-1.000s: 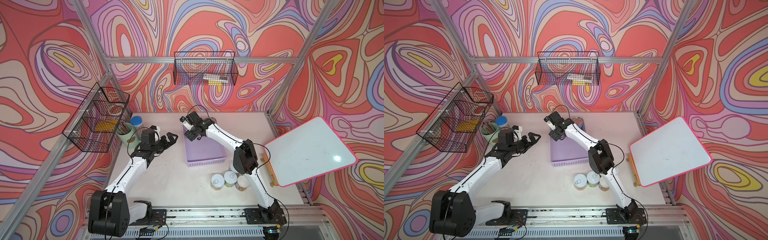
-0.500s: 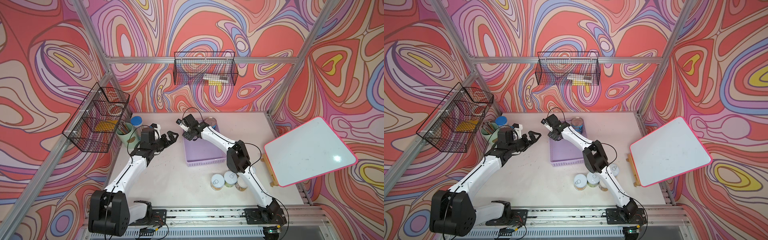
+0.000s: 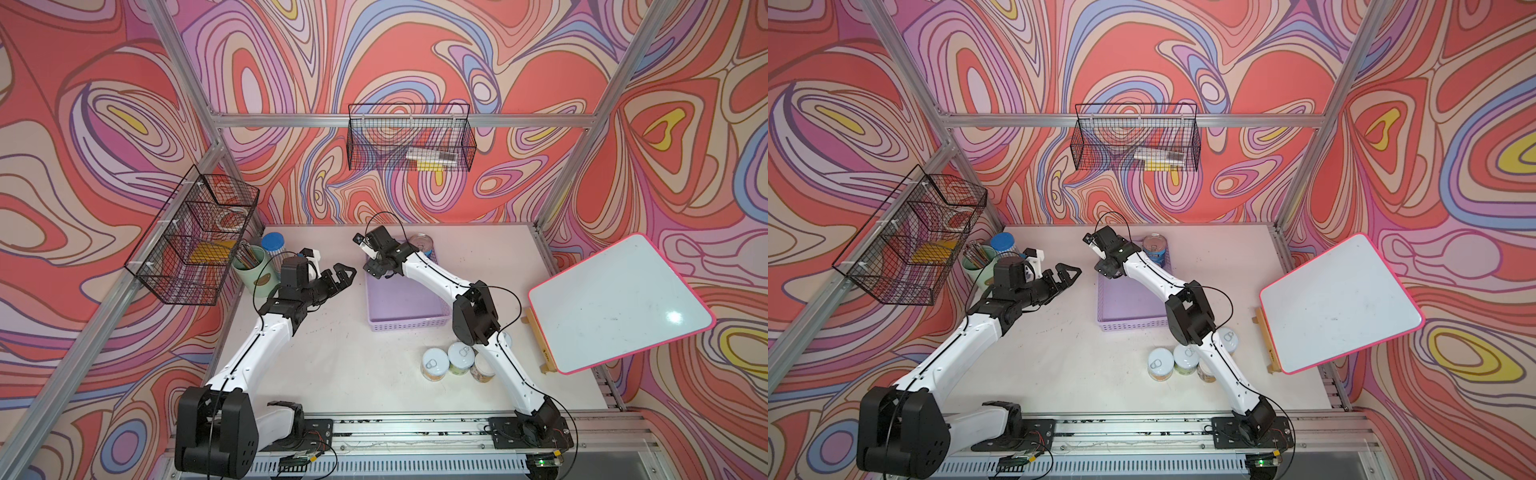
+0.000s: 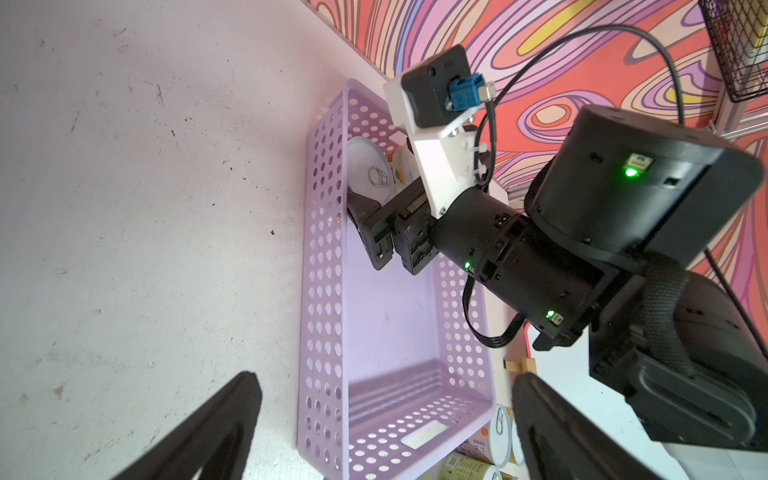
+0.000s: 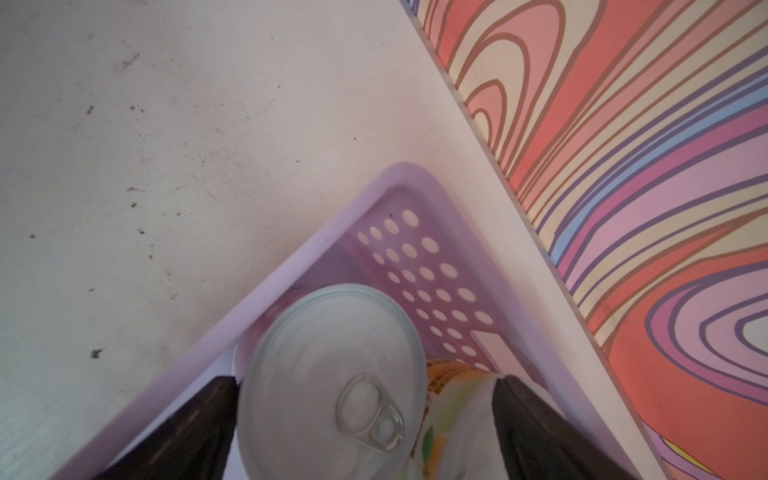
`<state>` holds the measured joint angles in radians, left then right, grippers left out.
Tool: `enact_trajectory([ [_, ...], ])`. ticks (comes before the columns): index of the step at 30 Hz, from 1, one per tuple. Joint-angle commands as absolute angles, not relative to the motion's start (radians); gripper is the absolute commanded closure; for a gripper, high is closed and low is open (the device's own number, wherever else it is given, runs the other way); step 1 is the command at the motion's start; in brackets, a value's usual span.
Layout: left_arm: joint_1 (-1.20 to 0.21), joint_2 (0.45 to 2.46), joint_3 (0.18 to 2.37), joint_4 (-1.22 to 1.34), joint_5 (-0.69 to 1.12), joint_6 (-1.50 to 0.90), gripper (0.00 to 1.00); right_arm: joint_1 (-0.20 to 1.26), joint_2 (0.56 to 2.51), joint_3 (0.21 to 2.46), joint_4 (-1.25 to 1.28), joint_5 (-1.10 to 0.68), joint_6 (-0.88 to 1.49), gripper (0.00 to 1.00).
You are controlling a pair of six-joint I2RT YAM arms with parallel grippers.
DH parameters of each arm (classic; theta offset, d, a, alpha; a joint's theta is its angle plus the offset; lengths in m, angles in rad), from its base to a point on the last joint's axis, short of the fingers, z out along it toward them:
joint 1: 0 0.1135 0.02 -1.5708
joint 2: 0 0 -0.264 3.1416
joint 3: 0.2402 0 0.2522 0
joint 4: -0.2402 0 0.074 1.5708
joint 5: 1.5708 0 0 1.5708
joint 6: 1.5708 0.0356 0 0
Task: Put the canned food in the basket
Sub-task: Place the canned food in the basket.
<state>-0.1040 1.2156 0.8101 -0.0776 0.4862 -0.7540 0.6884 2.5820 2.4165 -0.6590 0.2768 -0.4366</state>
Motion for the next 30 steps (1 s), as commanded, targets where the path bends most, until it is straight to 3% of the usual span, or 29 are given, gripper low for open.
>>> enact_trajectory([
  [1, -0.1, 1.184, 0.794, -0.105, 0.476, -0.728, 0.01, 0.686, 2.582, 2.438, -0.642, 0.281, -0.421, 0.03],
  [9, -0.1, 1.128, 0.801, -0.193, 0.428, -0.673, 0.01, 0.702, 2.462, 2.345, -0.654, 0.195, -0.374, 0.03],
  [17, -0.13, 1.036, 0.817, -0.292, 0.382, -0.621, 0.01, 0.723, 2.222, 2.115, -0.605, 0.111, -0.274, 0.03],
  [30, -0.332, 1.048, 0.883, -0.37, 0.237, -0.574, 0.01, 0.723, 1.84, 1.612, -0.506, 0.092, -0.002, 0.04],
])
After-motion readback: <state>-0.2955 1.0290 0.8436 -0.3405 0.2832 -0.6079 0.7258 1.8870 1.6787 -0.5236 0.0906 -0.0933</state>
